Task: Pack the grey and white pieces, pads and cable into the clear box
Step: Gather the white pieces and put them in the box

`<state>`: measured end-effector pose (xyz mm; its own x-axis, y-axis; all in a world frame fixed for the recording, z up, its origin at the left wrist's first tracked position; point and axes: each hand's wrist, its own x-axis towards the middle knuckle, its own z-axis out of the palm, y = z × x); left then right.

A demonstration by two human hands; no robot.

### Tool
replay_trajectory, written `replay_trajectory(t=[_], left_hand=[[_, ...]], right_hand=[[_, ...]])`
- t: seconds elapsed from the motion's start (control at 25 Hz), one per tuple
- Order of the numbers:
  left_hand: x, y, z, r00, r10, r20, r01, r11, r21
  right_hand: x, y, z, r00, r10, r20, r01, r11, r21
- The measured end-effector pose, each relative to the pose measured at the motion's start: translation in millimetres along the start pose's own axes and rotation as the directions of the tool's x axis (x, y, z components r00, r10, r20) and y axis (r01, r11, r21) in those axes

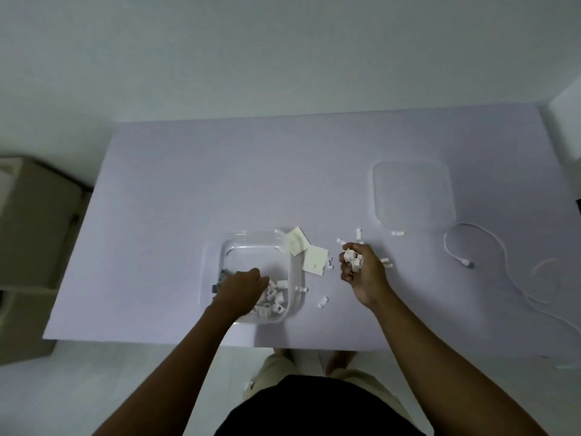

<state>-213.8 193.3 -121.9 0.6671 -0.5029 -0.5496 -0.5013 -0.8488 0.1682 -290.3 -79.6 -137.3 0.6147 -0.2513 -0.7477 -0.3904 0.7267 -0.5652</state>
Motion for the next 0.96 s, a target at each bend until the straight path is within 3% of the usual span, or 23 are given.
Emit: replay_trajectory(t=[0.2, 0.32, 0.52, 0.6, 0.68, 0.76, 0.8, 0.88, 0.96], left_hand=[[4, -5, 14, 0.999, 0.035, 0.012, -0.033, 0.988, -0.154], [6, -2, 22, 0.986, 0.15, 0.071, -0.137, 0.978, -0.159], [3, -23, 20, 0.965, 0.251, 0.077, -0.212, 0.918, -0.334], [-2, -34, 12, 0.962, 0.275, -0.004, -0.252, 0.875, -0.414], [-9, -54, 5, 0.941, 0.251, -0.227, -0.323, 0.866, -0.381], [-12, -78, 4, 0.845, 0.113, -0.522, -0.292, 0.916, -0.275], [-14, -88, 5, 0.795, 0.02, -0.606, -0.23, 0.935, -0.27], [-14, -103, 10, 0.76, -0.165, -0.629, -0.104, 0.924, -0.369], [-10, -110, 21, 0.817, -0.3, -0.493, -0.001, 0.854, -0.52]], right_hand=[[-8, 18, 44, 1.0, 0.011, -0.021, -0.011, 0.999, -0.042], [-11, 31, 56, 0.998, 0.001, -0.066, -0.005, 0.999, -0.054], [-21, 48, 83, 0.997, -0.048, -0.066, 0.046, 0.998, -0.031], [-23, 49, 96, 0.997, -0.064, -0.038, 0.062, 0.997, -0.048], [-23, 52, 111, 0.994, -0.107, -0.016, 0.101, 0.97, -0.219], [-21, 59, 129, 0.984, -0.172, 0.047, 0.172, 0.853, -0.492], [-20, 64, 136, 0.978, -0.185, 0.096, 0.205, 0.771, -0.603], [-18, 78, 148, 0.967, -0.169, 0.19, 0.254, 0.598, -0.76], [-14, 96, 154, 0.957, -0.114, 0.266, 0.29, 0.413, -0.864]])
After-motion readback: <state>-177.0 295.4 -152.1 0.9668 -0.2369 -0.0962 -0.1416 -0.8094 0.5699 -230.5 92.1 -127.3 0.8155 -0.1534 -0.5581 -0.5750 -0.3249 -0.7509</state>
